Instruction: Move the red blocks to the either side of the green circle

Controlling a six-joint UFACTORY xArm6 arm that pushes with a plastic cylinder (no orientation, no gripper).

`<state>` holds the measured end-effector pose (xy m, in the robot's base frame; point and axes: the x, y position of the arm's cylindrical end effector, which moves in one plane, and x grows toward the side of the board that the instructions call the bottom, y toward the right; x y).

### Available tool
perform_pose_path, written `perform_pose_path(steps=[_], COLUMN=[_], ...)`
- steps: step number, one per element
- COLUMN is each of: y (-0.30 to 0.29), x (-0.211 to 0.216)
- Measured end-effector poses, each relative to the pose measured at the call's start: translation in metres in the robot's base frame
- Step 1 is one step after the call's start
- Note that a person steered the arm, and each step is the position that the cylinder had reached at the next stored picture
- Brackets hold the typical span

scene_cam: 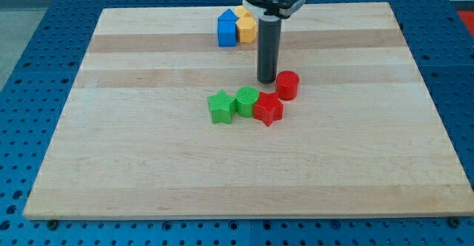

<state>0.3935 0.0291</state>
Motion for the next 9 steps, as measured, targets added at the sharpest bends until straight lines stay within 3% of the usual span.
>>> perform_pose_path(steps=[1, 3, 4, 5, 9], y=[0.007, 0.107, 0.124, 0.097, 0.024], x=[-0.002, -0.024, 0.01, 0.034, 0.034])
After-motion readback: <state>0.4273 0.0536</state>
